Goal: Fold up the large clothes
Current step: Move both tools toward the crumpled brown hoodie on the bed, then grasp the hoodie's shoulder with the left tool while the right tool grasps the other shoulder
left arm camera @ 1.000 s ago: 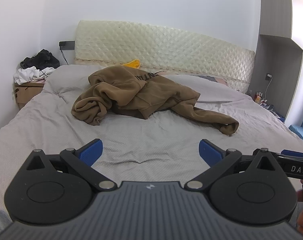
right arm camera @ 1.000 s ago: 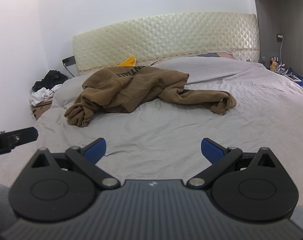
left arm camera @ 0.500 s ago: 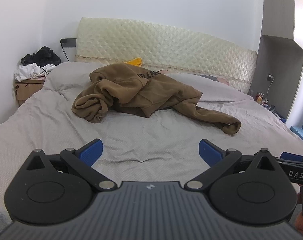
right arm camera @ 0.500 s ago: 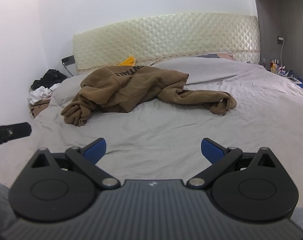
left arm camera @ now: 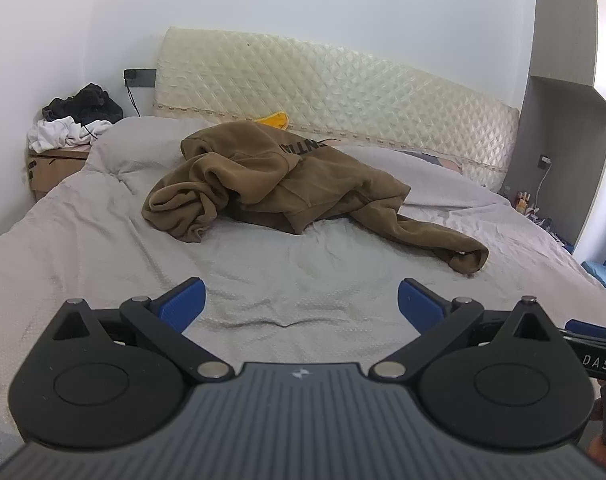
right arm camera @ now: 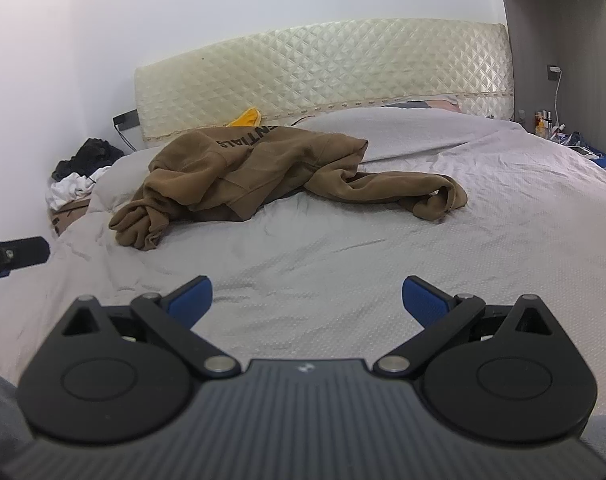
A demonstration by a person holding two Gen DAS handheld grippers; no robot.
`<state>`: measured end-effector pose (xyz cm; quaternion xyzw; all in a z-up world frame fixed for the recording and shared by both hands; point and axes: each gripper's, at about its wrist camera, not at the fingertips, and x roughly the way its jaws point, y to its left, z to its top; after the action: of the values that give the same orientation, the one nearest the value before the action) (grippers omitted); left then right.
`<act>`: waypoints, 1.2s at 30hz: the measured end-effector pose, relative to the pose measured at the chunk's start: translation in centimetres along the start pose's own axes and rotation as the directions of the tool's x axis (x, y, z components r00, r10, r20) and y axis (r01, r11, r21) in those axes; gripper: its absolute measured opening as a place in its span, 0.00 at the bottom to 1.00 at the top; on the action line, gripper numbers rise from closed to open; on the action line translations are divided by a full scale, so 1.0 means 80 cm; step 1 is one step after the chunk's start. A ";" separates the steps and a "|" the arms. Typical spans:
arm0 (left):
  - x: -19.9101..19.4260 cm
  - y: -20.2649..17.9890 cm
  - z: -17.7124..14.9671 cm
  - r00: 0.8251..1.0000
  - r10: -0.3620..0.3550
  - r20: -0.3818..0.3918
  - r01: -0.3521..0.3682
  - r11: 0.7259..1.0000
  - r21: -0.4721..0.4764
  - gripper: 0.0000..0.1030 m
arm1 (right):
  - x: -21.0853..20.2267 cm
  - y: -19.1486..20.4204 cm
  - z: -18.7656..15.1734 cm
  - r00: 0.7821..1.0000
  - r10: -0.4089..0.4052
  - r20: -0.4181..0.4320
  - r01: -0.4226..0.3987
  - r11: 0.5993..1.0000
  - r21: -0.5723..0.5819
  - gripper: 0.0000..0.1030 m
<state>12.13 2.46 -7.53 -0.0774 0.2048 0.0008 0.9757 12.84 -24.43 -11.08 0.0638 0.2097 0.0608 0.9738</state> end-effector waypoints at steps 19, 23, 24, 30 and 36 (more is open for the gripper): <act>0.090 0.007 -0.007 0.994 -0.092 -0.060 0.092 0.996 0.001 1.00 | 0.040 -0.011 -0.001 0.999 0.027 0.020 -0.028 0.998 0.059 1.00; 0.121 0.001 0.001 0.993 -0.084 -0.085 0.085 0.996 0.012 1.00 | 0.064 -0.013 0.008 1.000 0.016 0.006 -0.017 0.998 0.067 1.00; 0.128 0.000 0.003 0.993 -0.083 -0.082 0.084 0.996 0.011 1.00 | 0.074 -0.015 0.011 1.000 0.013 -0.007 -0.012 0.997 0.082 1.00; 0.179 -0.004 0.020 0.987 -0.113 -0.116 0.115 0.993 0.005 1.00 | 0.119 -0.015 0.030 0.999 -0.004 -0.043 0.008 0.996 0.090 1.00; 0.239 0.006 0.038 0.982 -0.120 -0.146 0.114 0.992 -0.047 1.00 | 0.170 -0.020 0.058 0.999 0.021 -0.049 -0.015 0.994 0.109 1.00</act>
<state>30.84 2.80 -12.49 -0.1079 0.2721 -0.0585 0.9544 27.20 -24.51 -12.56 0.1168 0.2362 0.0596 0.9628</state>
